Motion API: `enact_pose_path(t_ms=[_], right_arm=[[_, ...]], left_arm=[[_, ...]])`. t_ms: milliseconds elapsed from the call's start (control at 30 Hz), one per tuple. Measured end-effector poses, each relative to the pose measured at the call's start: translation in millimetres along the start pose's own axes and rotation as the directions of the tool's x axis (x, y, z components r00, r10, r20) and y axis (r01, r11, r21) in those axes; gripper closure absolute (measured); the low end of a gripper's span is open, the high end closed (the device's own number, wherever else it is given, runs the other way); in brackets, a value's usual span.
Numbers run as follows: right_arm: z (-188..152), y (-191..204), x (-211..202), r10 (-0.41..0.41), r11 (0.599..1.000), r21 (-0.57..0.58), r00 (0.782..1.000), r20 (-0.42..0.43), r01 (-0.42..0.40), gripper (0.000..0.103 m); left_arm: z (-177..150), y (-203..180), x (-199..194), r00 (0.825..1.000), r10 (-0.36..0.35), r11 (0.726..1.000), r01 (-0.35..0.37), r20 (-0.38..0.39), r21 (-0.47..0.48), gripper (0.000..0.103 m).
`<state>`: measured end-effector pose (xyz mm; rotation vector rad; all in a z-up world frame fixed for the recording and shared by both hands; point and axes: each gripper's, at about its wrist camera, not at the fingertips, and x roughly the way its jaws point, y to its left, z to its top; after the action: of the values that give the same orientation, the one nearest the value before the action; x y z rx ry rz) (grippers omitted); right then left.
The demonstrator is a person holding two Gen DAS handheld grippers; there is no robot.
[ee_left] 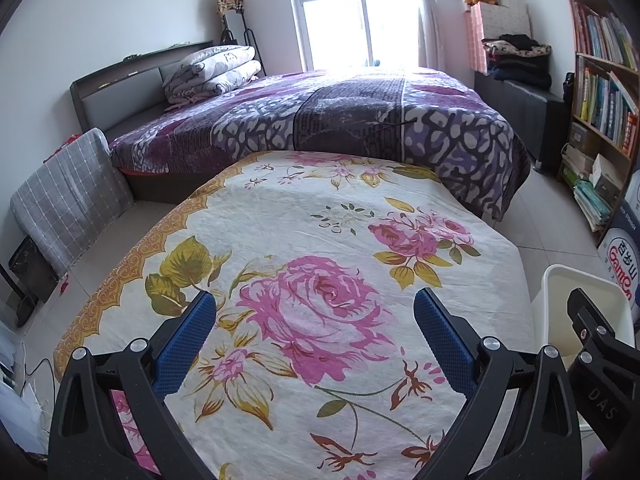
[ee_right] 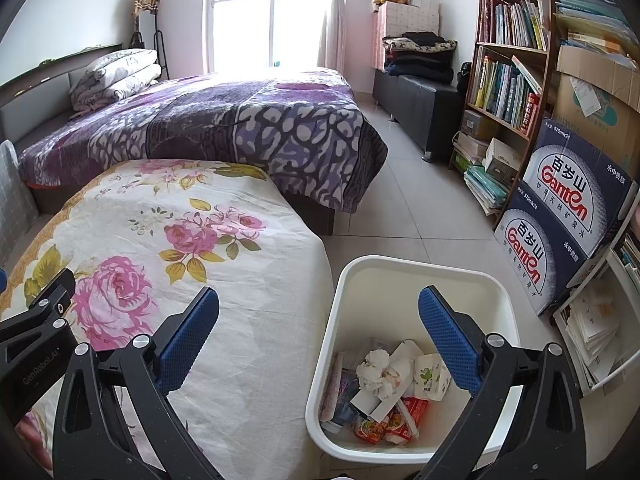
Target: Collect trash
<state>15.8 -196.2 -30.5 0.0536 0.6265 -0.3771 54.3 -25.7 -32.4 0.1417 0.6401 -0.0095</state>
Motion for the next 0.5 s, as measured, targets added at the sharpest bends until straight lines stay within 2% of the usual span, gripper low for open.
enact_pose_path(t_ms=[500], right_arm=[[-1.3,-1.5,-1.4,-0.001,1.000,0.004,1.000,0.000,0.001,0.007]], left_arm=[[-4.6,-4.6,-1.6,1.000,-0.024,1.000,0.024,0.010,0.018,0.007]])
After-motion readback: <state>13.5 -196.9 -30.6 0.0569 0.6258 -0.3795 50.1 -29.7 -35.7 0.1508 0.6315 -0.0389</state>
